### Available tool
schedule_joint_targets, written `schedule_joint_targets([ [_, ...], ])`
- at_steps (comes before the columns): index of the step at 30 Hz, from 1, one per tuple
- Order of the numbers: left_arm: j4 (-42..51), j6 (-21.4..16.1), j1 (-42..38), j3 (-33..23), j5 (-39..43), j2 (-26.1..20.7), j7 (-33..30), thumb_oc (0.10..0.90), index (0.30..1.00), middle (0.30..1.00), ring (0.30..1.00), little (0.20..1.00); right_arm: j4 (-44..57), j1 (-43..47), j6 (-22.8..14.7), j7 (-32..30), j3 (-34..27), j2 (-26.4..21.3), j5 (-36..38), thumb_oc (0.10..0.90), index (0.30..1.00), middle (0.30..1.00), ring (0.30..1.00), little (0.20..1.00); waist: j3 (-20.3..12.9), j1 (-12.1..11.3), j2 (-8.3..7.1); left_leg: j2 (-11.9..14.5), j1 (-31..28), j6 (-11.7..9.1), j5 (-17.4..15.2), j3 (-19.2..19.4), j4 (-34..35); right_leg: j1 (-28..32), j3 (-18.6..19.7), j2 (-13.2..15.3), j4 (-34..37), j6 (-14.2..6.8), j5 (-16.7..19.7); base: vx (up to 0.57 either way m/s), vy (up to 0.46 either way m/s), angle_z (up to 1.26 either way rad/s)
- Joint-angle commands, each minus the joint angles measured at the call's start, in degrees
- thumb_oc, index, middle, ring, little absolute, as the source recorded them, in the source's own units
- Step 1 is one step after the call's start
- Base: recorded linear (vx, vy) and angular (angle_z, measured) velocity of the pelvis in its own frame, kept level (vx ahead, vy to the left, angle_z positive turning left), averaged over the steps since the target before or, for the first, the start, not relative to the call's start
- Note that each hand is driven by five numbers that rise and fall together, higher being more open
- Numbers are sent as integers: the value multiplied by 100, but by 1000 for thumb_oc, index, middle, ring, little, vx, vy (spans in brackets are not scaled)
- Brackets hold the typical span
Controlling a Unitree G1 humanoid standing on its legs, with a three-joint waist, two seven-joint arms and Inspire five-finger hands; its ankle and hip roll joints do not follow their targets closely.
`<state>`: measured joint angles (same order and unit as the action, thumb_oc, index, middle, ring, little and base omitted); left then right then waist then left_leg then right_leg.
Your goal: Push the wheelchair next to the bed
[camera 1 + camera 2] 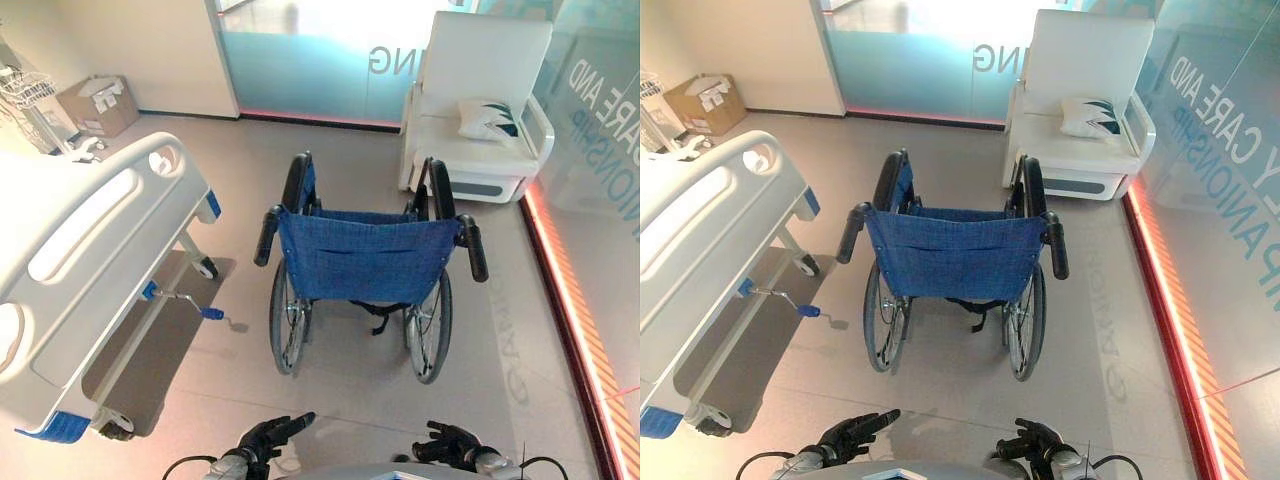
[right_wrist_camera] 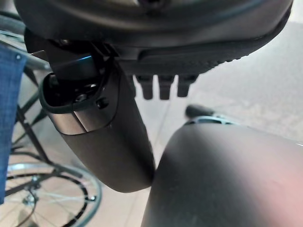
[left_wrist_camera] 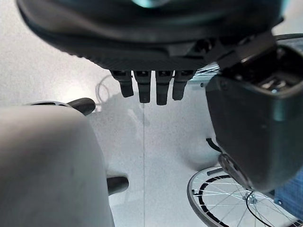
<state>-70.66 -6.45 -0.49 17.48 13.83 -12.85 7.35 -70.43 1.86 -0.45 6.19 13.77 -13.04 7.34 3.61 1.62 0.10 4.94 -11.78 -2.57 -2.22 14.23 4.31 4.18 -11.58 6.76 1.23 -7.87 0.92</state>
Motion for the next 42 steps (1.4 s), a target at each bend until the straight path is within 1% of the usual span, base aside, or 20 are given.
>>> schedule_joint_targets([
  [1,-111,-220,-199,-11,-93,105,-120,800,900,900,900,900,-384,79,-17,42,245,2,-138,800,900,900,900,900,-97,72,-94,-481,387,315,-94,-155,-104,125,-16,-320,-96,251,-206,0,0,0],
  [4,-85,-191,-202,-43,83,73,-341,800,900,900,900,900,-393,70,-3,36,258,-16,-129,800,900,900,900,900,-98,69,-83,-481,378,309,-94,-152,-107,134,-27,-325,-92,255,-214,0,0,0],
  [6,-113,14,-202,-159,259,74,-404,800,900,900,900,900,-432,64,-34,10,238,-12,-107,800,900,900,900,900,-92,53,-80,-485,371,307,-96,-166,-111,151,-42,-329,-86,258,-218,0,0,0],
  [12,-264,112,-166,-404,447,95,-370,800,900,900,900,900,-512,66,-88,-69,139,-18,-32,800,900,900,900,900,-112,34,-87,-485,333,296,-88,-173,-88,214,-78,-338,-45,270,-217,0,0,0],
  [18,-286,320,-178,-723,551,-202,-309,800,900,900,900,900,-467,119,26,-190,-117,-338,-67,800,900,900,900,900,-118,38,-76,-479,294,256,-58,-158,-48,256,-112,-343,1,259,-193,0,0,0],
  [22,-269,505,-285,-950,382,-703,-376,800,900,900,900,900,-409,277,186,-197,-404,-865,-101,800,900,900,900,900,-132,31,-63,-457,299,230,-14,-125,-32,258,-132,-343,32,253,-165,0,0,0],
  [23,-295,554,-356,-1064,346,-962,-376,800,900,900,900,900,-431,374,231,-66,-551,-1186,-148,800,900,900,900,900,-143,26,-58,-448,306,220,-3,-105,-30,256,-145,-337,43,250,-154,0,0,0],
  [26,-310,599,-511,-1234,350,-1382,-369,800,900,900,900,900,-471,503,256,73,-728,-1631,-129,800,900,900,900,900,-162,22,-56,-445,321,215,10,-75,-25,245,-158,-328,58,242,-135,0,0,0],
  [28,-319,619,-740,-1390,215,-1875,-264,800,900,900,900,900,-515,674,306,104,-903,-2119,-163,800,900,900,900,900,-178,20,-53,-446,327,212,22,-52,-21,240,-170,-314,70,229,-111,0,0,0],
  [29,-320,603,-757,-1395,182,-1902,-267,800,900,900,900,900,-518,687,284,76,-911,-2147,-155,800,900,900,900,900,-184,19,-52,-446,333,212,24,-50,-21,233,-169,-313,71,228,-108,0,0,0],
  [31,-277,479,-1079,-1254,-40,-2412,-325,800,900,900,900,900,-512,1009,383,-53,-971,-2674,-15,800,900,900,900,900,-183,28,-37,-448,305,215,20,-35,-11,254,-172,-298,83,203,-91,-20,30,-3],
  [33,-183,498,-1279,-1161,-21,-2663,-357,800,900,900,900,900,-459,1195,417,-79,-985,-2919,111,800,900,900,900,900,-187,36,-30,-451,301,219,20,-26,0,254,-161,-299,99,196,-80,0,0,0],
  [34,36,580,-1481,-1034,90,-2869,-472,800,900,900,900,900,-356,1377,410,-189,-971,-3116,290,800,900,900,900,900,-193,39,-21,-457,296,218,22,-25,10,257,-143,-298,115,184,-65,-22,33,-2],
  [35,265,504,-1687,-980,212,-3077,-538,800,900,900,900,900,-235,1564,367,-222,-954,-3303,470,800,900,900,900,900,-195,43,-14,-462,296,216,23,-22,18,254,-132,-295,125,176,-52,-20,30,-2],
  [36,304,512,-1735,-975,230,-3128,-531,800,900,900,900,900,-207,1610,392,-222,-940,-3336,501,800,900,900,900,900,-193,43,-13,-463,296,215,24,-23,19,254,-129,-295,126,175,-50,0,0,0],
  [37,509,397,-1918,-954,338,-3321,-590,800,900,900,900,900,-69,1768,429,-267,-902,-3467,696,800,900,900,900,900,-193,44,-10,-467,302,211,28,-25,23,246,-119,-293,129,172,-39,0,0,0],
  [38,509,397,-1918,-954,338,-3321,-590,800,900,900,900,900,-69,1768,429,-267,-902,-3467,696,800,900,900,900,900,-193,44,-10,-467,302,211,28,-25,23,246,-119,-293,129,172,-39,0,0,0],
  [40,1338,546,-2166,-1004,566,-3698,-724,800,900,900,900,900,569,1928,565,-443,-976,-3717,1087,800,900,900,900,900,-188,34,-14,-481,341,201,48,-34,30,206,-98,-288,136,164,-3,-23,7,1],
  [41,1834,496,-2224,-1069,741,-3849,-827,800,900,900,900,900,1022,1949,726,-570,-1071,-3814,1411,800,900,900,900,900,-177,32,-18,-489,355,196,54,-49,40,194,-94,-284,144,155,11,-45,14,2],
  [42,2159,433,-2237,-1138,869,-3931,-883,800,900,900,900,900,1347,1921,701,-693,-1163,-3851,1643,800,900,900,900,900,-170,34,-17,-493,360,193,53,-56,48,188,-94,-283,149,150,14,0,0,0],
])
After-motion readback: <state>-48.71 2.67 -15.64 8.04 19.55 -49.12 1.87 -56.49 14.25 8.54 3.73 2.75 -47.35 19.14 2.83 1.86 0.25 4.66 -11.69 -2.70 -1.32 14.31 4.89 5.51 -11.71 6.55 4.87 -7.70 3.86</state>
